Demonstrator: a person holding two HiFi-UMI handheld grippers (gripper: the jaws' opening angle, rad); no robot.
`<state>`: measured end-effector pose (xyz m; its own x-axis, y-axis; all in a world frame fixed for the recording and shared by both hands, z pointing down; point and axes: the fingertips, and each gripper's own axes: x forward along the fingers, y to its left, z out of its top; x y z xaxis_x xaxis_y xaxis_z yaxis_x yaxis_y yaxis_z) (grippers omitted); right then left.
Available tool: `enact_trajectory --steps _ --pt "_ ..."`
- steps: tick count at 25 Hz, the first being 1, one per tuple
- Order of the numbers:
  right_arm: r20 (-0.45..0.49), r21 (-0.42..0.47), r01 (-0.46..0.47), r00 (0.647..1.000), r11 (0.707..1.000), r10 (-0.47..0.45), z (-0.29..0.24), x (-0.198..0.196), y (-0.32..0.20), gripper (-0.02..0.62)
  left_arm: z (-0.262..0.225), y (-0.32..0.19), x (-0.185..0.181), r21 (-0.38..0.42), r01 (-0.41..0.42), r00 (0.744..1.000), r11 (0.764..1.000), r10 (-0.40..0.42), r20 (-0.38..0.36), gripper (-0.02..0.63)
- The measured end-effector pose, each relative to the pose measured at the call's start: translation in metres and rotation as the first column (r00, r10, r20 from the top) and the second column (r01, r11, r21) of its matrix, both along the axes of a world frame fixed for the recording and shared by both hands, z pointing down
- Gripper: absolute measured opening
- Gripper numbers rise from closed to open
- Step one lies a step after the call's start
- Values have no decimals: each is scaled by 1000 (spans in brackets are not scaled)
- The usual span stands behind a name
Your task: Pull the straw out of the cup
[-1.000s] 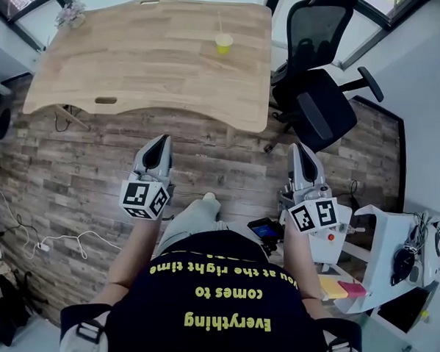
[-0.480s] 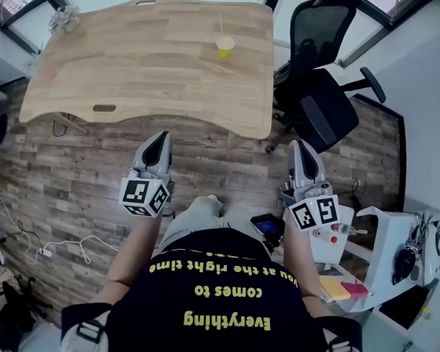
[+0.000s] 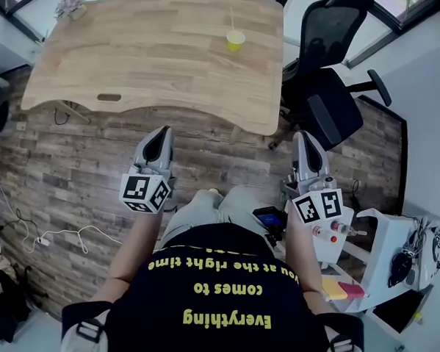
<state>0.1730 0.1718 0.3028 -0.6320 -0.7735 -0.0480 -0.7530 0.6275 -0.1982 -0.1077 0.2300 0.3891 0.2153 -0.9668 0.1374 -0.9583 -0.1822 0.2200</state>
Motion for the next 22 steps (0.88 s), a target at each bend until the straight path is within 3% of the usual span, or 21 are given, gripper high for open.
enact_trajectory --steps 22 --pt "42 -22 86 995 996 -85 7 -26 -24 6 11 -1 -9 -33 59 998 998 -59 5 0"
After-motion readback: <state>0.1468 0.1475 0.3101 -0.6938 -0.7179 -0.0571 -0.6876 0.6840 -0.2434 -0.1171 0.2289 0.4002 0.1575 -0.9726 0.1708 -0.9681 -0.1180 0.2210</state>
